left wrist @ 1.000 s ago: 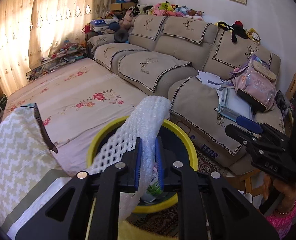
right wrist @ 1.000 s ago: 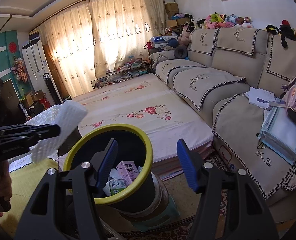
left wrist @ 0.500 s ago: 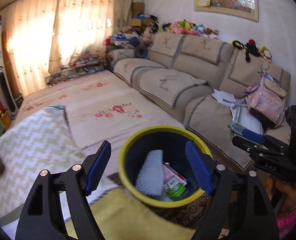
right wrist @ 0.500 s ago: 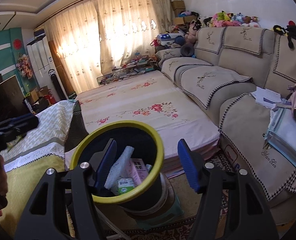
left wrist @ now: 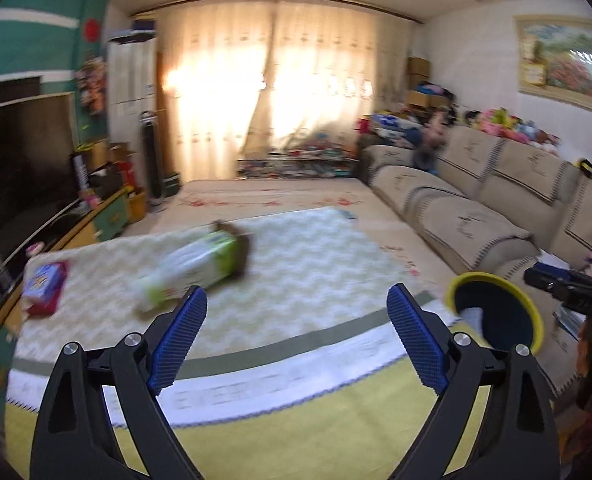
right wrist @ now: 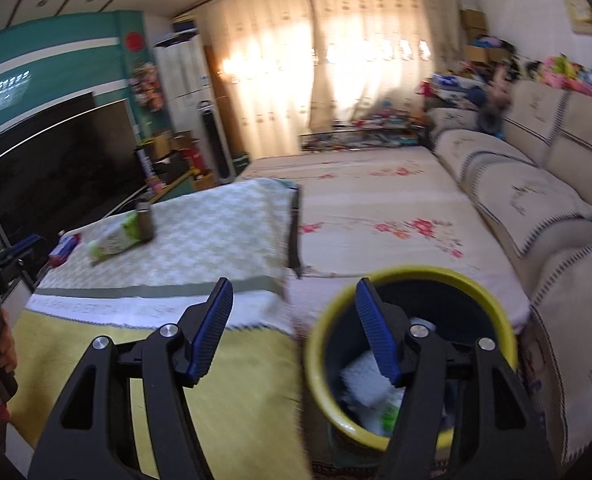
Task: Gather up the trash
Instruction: 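Move the right tool to the coconut-water bottle's brown cap and grasp it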
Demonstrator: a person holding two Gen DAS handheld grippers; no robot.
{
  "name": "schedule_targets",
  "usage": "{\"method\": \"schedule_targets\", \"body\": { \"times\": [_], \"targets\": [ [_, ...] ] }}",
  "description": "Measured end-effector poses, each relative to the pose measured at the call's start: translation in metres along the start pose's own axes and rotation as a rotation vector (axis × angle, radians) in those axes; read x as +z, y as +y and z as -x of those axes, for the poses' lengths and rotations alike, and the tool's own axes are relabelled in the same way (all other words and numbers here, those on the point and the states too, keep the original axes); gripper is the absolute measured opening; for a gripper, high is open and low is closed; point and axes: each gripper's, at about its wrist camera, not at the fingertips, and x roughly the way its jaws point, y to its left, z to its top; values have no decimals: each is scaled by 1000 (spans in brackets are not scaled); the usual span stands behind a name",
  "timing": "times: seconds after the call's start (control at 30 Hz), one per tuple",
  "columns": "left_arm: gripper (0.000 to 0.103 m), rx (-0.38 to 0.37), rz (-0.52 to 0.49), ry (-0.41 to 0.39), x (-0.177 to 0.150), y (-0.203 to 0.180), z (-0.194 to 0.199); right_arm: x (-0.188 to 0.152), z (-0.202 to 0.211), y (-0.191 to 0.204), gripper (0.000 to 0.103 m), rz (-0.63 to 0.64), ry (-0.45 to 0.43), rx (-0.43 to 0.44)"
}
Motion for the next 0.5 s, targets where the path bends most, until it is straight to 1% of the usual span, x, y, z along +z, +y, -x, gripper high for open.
{"method": "schedule_targets", "body": {
  "times": [0.17,0.27,0.37,0.43,0.5],
  "targets": [
    [90,120,59,-29,-15,78,6,27,-31,61,61,76,16,107],
    [90,161,62,-28,-21,106,0,44,-53,99,61,120,38,170],
    [90,165,83,-40,-27,119,-4,60,-80,136,61,163,49,235],
    [90,159,93,-54,-30,120,-5,71,-105,159,61,179,77,286],
    [92,158,93,-71,-33,121,-5,79,-129,175,61,196,98,295]
  ]
}}
